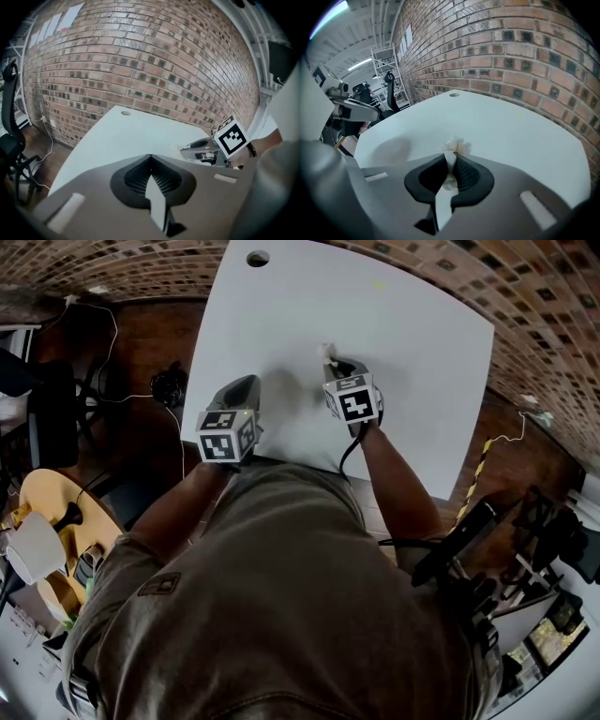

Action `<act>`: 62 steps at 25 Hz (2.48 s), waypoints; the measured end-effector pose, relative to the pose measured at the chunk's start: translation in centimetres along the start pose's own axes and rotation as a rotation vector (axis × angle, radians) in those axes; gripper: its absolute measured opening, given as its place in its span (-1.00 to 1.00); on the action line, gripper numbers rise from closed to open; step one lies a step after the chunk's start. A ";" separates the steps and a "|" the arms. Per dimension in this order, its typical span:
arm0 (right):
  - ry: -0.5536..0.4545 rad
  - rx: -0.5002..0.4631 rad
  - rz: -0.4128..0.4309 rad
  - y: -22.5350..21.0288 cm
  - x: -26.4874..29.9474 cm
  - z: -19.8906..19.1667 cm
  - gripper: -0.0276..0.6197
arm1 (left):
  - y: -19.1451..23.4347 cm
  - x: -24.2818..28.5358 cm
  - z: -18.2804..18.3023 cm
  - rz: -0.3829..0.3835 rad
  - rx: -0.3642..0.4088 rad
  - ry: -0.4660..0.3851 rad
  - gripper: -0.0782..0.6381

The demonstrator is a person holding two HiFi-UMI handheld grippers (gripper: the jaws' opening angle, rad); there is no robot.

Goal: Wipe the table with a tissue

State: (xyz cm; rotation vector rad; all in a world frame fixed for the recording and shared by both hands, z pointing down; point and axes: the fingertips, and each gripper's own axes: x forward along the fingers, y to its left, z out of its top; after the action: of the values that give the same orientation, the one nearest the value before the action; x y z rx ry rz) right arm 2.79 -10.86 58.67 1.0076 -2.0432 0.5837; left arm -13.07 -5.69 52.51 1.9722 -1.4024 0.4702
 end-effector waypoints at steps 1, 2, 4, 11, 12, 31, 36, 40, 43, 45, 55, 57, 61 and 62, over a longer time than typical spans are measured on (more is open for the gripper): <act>-0.006 -0.001 -0.004 -0.2 0.3 0.5 -0.79 | 0.3 -0.2 -0.1 0.008 -0.004 -0.001 -0.78; -0.009 0.000 -0.009 -0.4 0.6 0.9 -0.79 | 0.6 -0.4 -0.1 0.017 -0.009 -0.003 -0.78; -0.008 0.002 -0.016 -0.9 1.1 1.6 -0.79 | 1.3 -0.8 -0.3 0.033 -0.017 -0.005 -0.78; -0.012 -0.039 0.018 1.4 3.0 4.1 -0.79 | 3.5 -2.2 -0.8 0.077 -0.044 -0.003 -0.78; -0.015 -0.048 0.028 2.1 3.2 4.4 -0.79 | 3.7 -2.3 -0.8 0.080 -0.046 -0.001 -0.78; 0.004 0.089 -0.110 -5.9 -0.2 0.4 -0.79 | -0.1 1.0 0.4 -0.015 0.014 0.026 -0.78; 0.009 0.125 -0.142 -7.4 -0.8 -0.3 -0.79 | -0.6 1.5 0.5 -0.025 0.021 0.030 -0.78; -0.007 0.094 -0.109 -5.3 0.5 1.3 -0.79 | 0.4 1.0 0.5 -0.006 0.014 0.023 -0.78; -0.018 0.054 -0.066 -3.1 1.8 3.1 -0.79 | 1.6 0.1 0.4 0.023 0.004 0.021 -0.78; -0.024 0.028 -0.034 -1.7 2.7 4.1 -0.79 | 2.5 -0.4 0.2 0.044 -0.007 0.027 -0.78; -0.011 -0.047 0.098 5.0 3.7 4.7 -0.80 | 4.0 -1.5 -0.3 0.068 -0.029 0.018 -0.78; -0.021 -0.040 0.086 4.6 3.4 4.8 -0.80 | 3.8 -1.3 -0.1 0.060 -0.024 0.012 -0.78; -0.044 -0.020 0.037 2.2 2.5 4.9 -0.80 | 3.1 -0.9 0.2 0.048 -0.016 0.012 -0.78; -0.044 -0.013 0.024 1.5 2.3 4.8 -0.80 | 3.0 -0.8 0.2 0.044 -0.015 0.013 -0.78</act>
State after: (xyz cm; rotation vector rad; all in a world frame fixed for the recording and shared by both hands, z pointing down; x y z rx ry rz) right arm -1.41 -14.26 57.55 0.9984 -2.0978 0.5644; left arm -16.13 -5.87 52.79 1.9266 -1.4394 0.4910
